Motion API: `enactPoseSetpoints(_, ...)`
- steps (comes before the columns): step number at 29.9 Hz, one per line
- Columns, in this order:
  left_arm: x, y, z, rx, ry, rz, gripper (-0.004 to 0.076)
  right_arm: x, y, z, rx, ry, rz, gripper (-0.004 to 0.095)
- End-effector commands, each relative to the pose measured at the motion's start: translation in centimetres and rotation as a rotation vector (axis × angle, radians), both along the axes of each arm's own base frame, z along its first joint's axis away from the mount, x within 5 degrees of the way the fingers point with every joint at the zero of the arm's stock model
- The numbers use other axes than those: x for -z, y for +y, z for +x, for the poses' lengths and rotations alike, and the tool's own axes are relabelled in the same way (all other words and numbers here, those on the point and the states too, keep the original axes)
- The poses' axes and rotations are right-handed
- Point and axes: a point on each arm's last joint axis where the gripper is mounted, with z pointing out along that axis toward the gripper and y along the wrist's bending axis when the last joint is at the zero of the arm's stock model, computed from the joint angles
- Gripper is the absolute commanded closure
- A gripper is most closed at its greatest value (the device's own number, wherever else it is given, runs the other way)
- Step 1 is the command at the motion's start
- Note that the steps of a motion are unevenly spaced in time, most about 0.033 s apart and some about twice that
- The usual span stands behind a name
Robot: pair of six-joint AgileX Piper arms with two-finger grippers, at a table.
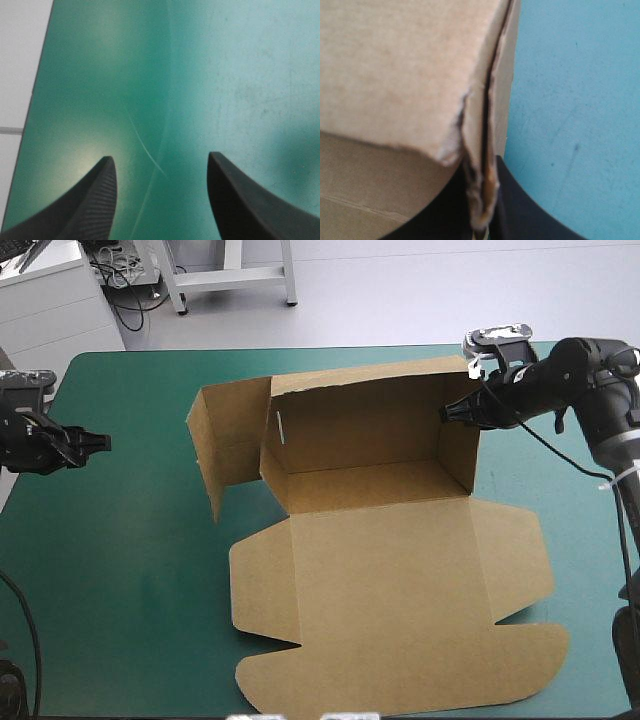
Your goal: Fold the box
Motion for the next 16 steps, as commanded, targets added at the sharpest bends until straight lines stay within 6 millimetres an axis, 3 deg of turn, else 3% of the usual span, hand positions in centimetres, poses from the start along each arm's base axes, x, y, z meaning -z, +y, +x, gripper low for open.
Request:
enactPoseSetpoints(1,-0.3,-0.2,-0.6,0.000,-0.055,-0.003,0.0335,-2.3,-0.1,-0.4,0.031,-0.015,0.008,0.0929)
enactPoseSetpoints(4,0.8,-0.1,-0.9,0.015,0.010,0.017,0.0335,-2.2,0.0,-0.1,0.048,-0.005,0.035,0.0929)
enactPoseSetpoints(16,0.9,0.0,-1.0,0.013,0.034,0.026,0.0335,0.8,0.5,2.3,0.086,0.099,0.058,0.0927)
